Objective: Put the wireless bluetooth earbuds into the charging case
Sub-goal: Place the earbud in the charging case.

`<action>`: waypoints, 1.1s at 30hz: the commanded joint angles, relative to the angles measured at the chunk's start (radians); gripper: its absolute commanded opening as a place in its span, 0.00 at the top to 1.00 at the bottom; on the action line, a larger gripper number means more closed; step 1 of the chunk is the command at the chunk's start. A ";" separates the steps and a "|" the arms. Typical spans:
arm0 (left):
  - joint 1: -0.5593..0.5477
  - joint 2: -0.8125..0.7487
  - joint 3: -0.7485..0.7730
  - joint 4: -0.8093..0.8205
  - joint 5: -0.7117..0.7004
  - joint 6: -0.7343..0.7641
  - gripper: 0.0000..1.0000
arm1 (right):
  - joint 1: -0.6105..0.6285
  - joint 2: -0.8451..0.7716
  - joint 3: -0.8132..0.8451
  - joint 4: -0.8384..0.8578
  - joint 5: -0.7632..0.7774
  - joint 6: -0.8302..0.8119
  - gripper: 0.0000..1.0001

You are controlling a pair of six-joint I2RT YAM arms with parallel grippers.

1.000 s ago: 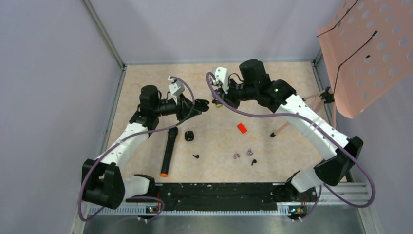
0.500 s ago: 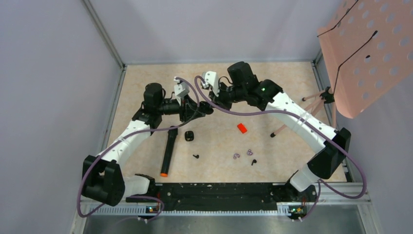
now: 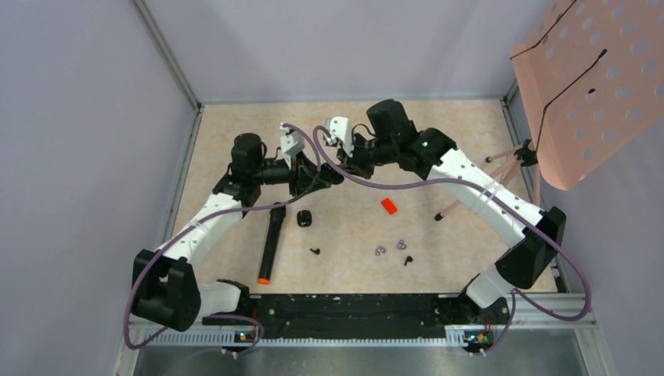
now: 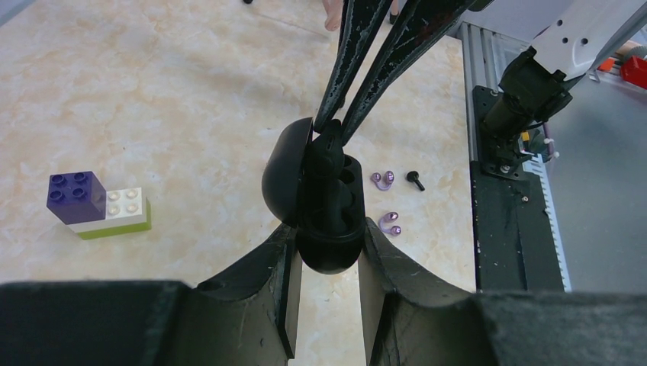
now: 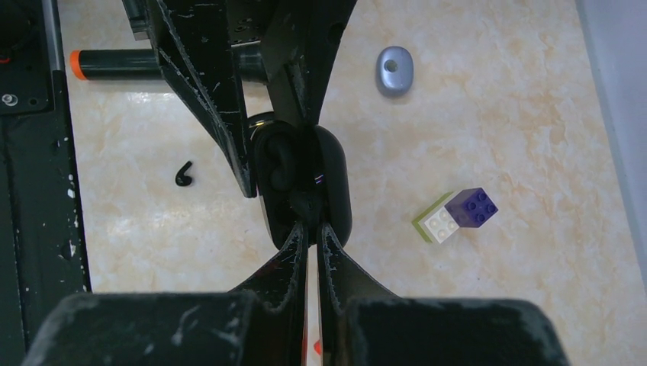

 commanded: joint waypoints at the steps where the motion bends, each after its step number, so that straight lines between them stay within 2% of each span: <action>1: -0.007 -0.006 0.039 0.090 0.034 -0.034 1.00 | 0.010 -0.044 -0.001 -0.016 -0.022 -0.018 1.00; 16: -0.006 -0.005 0.030 0.079 0.024 -0.045 1.00 | 0.006 -0.091 -0.045 -0.025 -0.017 -0.030 1.00; 30: -0.012 -0.010 0.034 0.099 0.067 -0.034 1.00 | 0.007 -0.003 -0.008 -0.005 -0.033 -0.006 1.00; 31: -0.013 -0.010 0.034 0.100 0.064 -0.033 1.00 | 0.007 0.001 -0.001 -0.006 -0.035 -0.004 1.00; 33: -0.013 -0.012 0.033 0.099 0.051 -0.028 1.00 | 0.007 0.003 0.014 -0.019 -0.028 -0.009 0.90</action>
